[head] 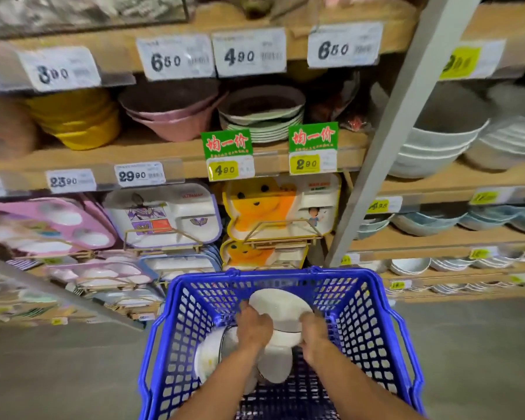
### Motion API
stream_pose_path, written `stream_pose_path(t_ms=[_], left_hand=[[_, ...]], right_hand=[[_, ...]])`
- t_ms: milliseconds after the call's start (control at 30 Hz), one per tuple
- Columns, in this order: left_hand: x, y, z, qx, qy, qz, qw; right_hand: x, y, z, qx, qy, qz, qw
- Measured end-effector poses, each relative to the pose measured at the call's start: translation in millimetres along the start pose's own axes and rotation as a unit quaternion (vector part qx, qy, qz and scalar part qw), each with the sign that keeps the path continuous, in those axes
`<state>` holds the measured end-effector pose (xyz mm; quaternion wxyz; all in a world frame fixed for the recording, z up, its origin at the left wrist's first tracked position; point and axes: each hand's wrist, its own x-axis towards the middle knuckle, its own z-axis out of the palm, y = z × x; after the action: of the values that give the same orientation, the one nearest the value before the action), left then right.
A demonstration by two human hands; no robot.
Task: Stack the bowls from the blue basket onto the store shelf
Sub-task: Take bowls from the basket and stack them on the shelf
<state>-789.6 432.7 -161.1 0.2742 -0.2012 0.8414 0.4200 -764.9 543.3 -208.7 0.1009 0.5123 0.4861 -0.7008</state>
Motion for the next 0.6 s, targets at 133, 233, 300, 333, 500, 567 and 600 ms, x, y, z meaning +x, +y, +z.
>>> stream_pose_path(t_ms=[133,233,300,333,500,567,600], left_hand=[[-31,18,-13,-0.079,0.019,0.001,0.997],[-53,29,-27,-0.084,0.006,0.038,0.996],[-64,39,-37,-0.083,0.016,0.084,0.993],[-70,46,-44,-0.109,0.024,0.113,0.987],[-105,97,-73,-0.279,-0.028,0.209,0.937],[-123,118,-78,-0.326,-0.076,0.204,0.920],[-131,128,-78,-0.344,-0.086,0.202,0.913]], right_hand=[[-34,-21,-1,0.095,-0.014,-0.048,0.994],[-57,-43,-5,0.092,-0.008,-0.080,0.993],[-73,-62,-10,0.083,-0.009,-0.109,0.991],[-83,-72,-13,0.092,-0.012,-0.121,0.988],[-143,-131,-37,0.164,-0.079,-0.181,0.966],[-168,-154,-49,0.158,-0.100,-0.198,0.962],[-179,-165,-55,0.157,-0.105,-0.203,0.961]])
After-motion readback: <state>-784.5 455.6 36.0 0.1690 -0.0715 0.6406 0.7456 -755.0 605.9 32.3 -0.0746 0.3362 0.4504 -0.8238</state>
